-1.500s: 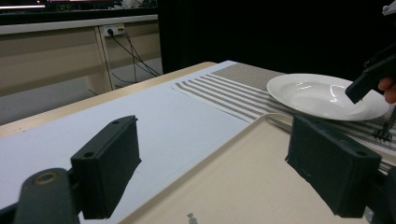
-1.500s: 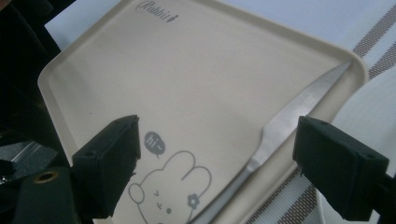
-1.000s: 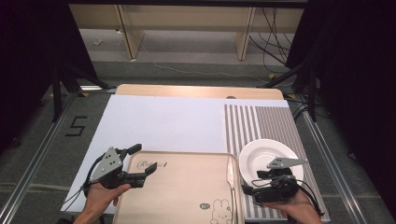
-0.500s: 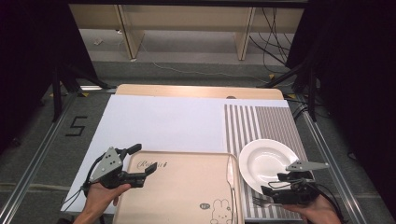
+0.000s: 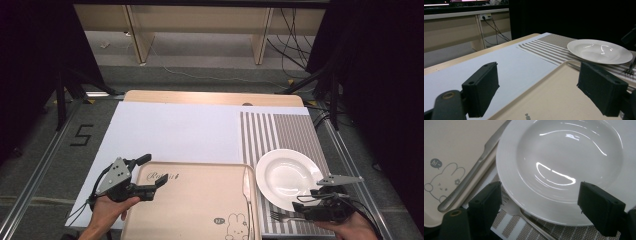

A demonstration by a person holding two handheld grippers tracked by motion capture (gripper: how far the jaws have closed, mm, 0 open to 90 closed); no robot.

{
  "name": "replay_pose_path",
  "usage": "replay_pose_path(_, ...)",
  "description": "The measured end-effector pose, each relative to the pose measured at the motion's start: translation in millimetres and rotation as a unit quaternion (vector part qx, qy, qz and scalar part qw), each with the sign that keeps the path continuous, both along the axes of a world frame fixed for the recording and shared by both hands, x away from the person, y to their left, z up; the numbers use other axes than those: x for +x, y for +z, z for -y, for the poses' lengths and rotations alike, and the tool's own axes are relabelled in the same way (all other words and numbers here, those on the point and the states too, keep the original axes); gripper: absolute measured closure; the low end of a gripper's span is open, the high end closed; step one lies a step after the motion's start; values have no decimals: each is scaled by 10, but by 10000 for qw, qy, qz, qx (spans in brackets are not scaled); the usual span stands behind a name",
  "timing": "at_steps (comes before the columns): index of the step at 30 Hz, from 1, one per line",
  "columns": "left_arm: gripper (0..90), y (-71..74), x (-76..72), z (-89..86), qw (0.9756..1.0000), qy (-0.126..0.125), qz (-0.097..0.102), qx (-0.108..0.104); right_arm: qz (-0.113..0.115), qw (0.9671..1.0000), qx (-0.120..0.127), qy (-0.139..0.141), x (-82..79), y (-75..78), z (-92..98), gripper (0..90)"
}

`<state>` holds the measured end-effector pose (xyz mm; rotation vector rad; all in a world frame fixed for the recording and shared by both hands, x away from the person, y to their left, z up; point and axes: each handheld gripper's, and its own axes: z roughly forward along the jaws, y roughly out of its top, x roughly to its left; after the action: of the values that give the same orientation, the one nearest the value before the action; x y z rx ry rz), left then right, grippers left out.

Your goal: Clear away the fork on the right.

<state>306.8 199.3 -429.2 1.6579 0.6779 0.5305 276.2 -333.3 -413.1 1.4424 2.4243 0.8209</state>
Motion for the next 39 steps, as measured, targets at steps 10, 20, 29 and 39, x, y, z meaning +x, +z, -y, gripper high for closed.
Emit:
replay_pose_path(10,162,-1,3,1,10000,-26,29,-38,-362,9979,-167,-506,-61,-27,124,225)
replay_pose_path(20,162,1,5,1,10000,-14,19,32,-401,9975,-483,-315,-46,-99,251,250)
replay_pose_path(29,162,1,3,-1,10000,-1,11,11,-712,9959,-421,-373,-81,-142,251,260)
replay_pose_path(39,162,1,5,-2,10000,6,13,21,-941,9941,-501,-187,-52,-263,194,301)
